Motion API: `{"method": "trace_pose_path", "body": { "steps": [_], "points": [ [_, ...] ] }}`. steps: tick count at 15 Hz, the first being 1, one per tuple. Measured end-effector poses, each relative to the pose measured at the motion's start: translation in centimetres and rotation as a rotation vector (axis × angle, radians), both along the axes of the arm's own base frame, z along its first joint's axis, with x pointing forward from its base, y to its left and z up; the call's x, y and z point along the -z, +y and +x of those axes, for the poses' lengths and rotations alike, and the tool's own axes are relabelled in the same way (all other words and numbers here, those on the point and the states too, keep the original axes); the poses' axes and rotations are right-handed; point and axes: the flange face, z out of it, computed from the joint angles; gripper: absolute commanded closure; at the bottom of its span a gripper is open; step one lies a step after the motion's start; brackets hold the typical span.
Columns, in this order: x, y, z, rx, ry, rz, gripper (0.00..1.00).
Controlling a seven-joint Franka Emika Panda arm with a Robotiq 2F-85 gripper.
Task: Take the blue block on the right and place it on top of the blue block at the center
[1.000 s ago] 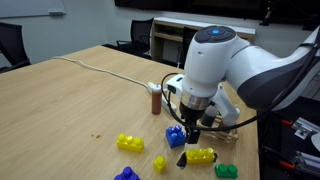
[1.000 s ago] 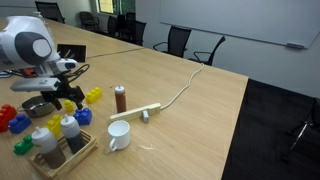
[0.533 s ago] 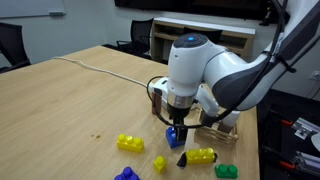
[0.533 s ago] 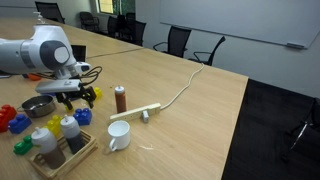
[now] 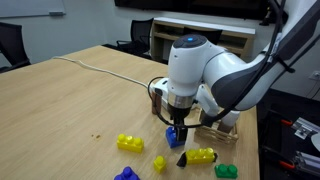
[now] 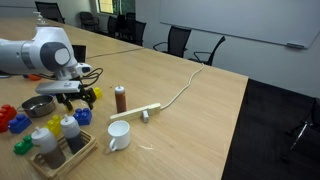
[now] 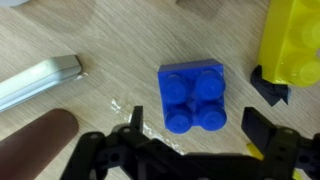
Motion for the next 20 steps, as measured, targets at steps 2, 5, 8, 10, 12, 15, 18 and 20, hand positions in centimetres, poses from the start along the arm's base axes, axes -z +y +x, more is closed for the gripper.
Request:
{"method": "trace_pose_path", "body": {
  "steps": [2, 5, 8, 10, 12, 15, 18, 20],
  "points": [
    [0.3, -0.1, 0.0, 0.014, 0.010, 0.005, 0.00],
    [1.2, -0.2, -0.3, 0.019, 0.034, 0.008, 0.00],
    [2.1, -0.3, -0.5, -0.001, 0.053, 0.006, 0.00],
    [2.5, -0.3, -0.5, -0.023, 0.060, 0.005, 0.18],
    [2.7, -0.3, -0.6, -0.042, 0.065, 0.004, 0.33],
    [2.7, -0.2, -0.6, -0.052, 0.071, 0.012, 0.55],
    [2.6, -0.1, -0.5, -0.051, 0.071, 0.017, 0.57],
    [2.4, -0.1, -0.3, -0.050, 0.066, 0.019, 0.57]
  ]
}}
